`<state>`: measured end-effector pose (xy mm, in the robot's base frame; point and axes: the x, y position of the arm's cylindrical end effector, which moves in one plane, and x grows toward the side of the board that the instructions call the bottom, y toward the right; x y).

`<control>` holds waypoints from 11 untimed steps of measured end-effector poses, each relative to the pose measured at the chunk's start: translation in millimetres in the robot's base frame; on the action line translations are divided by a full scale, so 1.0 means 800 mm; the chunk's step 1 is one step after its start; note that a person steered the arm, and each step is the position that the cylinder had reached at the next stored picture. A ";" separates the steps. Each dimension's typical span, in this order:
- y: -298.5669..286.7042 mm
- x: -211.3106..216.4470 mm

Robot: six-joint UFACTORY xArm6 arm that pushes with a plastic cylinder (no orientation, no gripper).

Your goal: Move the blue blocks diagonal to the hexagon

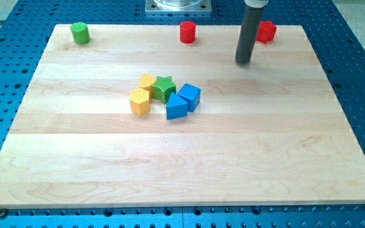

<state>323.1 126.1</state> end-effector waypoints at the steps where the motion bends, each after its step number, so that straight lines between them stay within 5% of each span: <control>1: -0.043 0.041; 4: -0.124 0.148; 9: -0.126 0.183; 11: -0.194 0.181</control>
